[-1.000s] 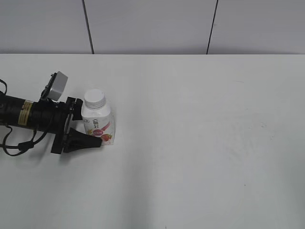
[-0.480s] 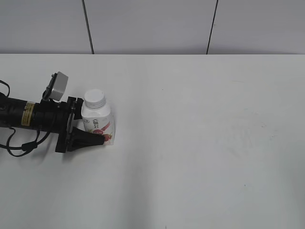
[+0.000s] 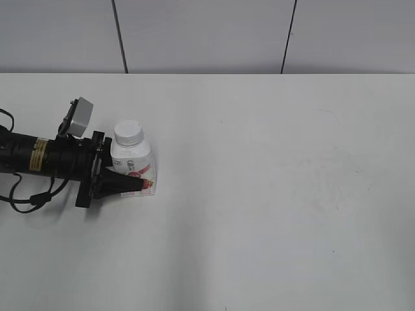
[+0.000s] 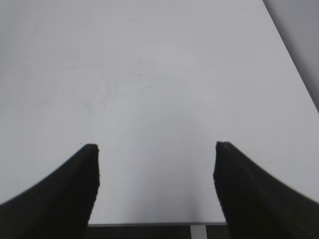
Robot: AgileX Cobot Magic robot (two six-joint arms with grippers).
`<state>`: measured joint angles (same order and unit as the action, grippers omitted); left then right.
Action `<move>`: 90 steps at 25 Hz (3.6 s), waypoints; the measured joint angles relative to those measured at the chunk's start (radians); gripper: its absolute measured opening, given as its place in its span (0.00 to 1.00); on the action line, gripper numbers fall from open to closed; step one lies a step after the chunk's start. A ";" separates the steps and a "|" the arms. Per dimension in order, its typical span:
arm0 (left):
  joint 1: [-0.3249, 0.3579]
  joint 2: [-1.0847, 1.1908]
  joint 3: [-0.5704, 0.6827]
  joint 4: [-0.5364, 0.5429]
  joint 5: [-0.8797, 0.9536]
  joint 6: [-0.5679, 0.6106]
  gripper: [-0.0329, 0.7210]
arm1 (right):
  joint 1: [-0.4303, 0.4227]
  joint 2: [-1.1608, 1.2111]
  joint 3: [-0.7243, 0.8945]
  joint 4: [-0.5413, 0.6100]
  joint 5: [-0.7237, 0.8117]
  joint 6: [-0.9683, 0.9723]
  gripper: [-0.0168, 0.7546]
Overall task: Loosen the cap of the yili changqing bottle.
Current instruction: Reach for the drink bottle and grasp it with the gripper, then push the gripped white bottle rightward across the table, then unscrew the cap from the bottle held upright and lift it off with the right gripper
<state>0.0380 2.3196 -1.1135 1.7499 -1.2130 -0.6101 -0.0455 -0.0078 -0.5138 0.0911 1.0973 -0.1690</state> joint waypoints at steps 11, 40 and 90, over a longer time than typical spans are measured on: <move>-0.083 -0.014 0.000 -0.036 0.031 0.001 0.54 | 0.000 0.000 0.000 0.000 0.000 0.000 0.76; -0.327 0.026 -0.078 -0.150 0.055 0.001 0.54 | 0.000 0.000 0.000 0.000 0.000 0.000 0.76; -0.327 0.027 -0.078 -0.136 0.087 0.001 0.53 | 0.000 0.709 -0.287 0.013 0.006 0.077 0.76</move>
<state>-0.2888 2.3466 -1.1917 1.6143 -1.1264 -0.6092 -0.0455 0.7008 -0.8013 0.1040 1.1035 -0.0918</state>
